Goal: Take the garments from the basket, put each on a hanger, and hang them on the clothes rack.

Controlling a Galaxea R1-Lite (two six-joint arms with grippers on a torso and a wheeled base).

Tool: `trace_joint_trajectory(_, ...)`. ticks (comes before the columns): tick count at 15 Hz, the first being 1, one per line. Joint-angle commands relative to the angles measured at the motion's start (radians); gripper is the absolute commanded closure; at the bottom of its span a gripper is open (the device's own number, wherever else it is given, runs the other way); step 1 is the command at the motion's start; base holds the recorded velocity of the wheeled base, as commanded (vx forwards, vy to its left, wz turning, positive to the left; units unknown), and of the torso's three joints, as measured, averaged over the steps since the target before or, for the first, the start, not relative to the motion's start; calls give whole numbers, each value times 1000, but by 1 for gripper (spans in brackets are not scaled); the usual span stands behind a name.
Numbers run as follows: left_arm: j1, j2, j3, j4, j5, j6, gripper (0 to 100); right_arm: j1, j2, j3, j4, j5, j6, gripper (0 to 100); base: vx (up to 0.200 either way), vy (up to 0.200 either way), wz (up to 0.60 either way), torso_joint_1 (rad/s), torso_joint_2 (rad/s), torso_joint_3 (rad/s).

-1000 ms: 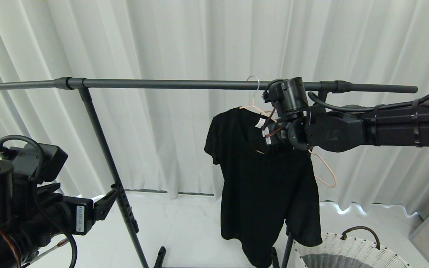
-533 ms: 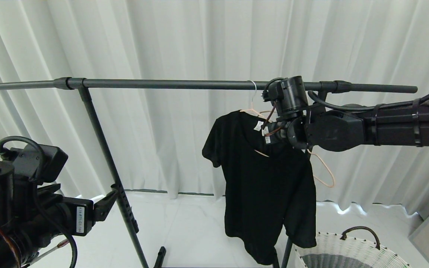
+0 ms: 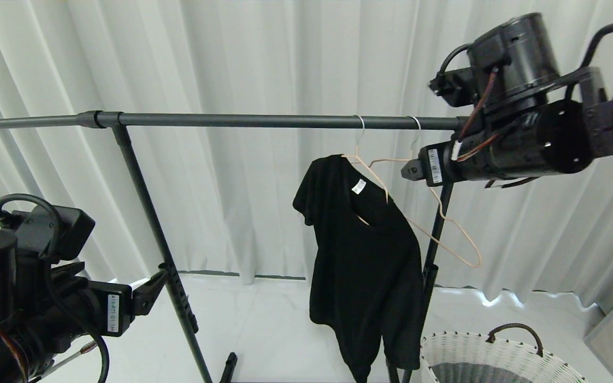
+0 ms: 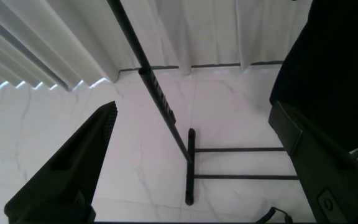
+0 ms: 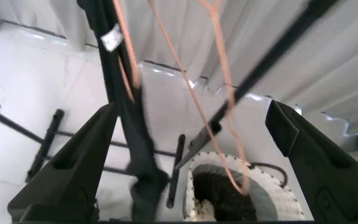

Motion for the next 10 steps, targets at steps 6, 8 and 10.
trace_joint_trajectory(6,16,-21,-1,-2,11,2,0,-100,-267,246,115,-50,-32,0,-133,0,0,4,2,2)
trace_joint_trajectory(8,38,-33,1,-2,11,4,0,-129,-313,339,115,-55,-34,0,-200,0,0,-5,0,5)
trace_joint_trajectory(10,44,-39,1,-2,11,4,0,-149,-354,417,115,-84,-35,0,-200,0,0,2,0,0)
